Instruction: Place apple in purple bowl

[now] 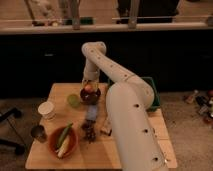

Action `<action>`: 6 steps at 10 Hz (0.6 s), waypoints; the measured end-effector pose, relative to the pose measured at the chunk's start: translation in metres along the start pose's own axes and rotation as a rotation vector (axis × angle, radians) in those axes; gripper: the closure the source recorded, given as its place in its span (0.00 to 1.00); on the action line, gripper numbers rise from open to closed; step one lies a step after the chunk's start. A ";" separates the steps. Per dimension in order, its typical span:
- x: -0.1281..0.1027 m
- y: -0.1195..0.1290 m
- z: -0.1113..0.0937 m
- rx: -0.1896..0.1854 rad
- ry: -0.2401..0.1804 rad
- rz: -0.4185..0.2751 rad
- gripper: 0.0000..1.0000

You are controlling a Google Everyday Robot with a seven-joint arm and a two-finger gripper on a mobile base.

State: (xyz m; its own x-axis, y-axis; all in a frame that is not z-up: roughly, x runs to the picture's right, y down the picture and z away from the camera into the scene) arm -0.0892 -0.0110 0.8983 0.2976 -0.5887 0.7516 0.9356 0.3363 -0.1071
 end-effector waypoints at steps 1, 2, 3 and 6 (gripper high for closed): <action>0.000 0.000 0.000 0.003 0.000 0.004 0.71; 0.000 -0.001 0.000 0.005 0.001 0.005 0.62; 0.000 -0.001 -0.001 0.007 0.002 0.006 0.52; -0.001 0.001 -0.003 0.009 0.005 0.007 0.23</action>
State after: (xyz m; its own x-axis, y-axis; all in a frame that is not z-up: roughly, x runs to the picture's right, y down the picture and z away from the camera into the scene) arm -0.0885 -0.0123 0.8954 0.3051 -0.5899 0.7476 0.9318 0.3472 -0.1063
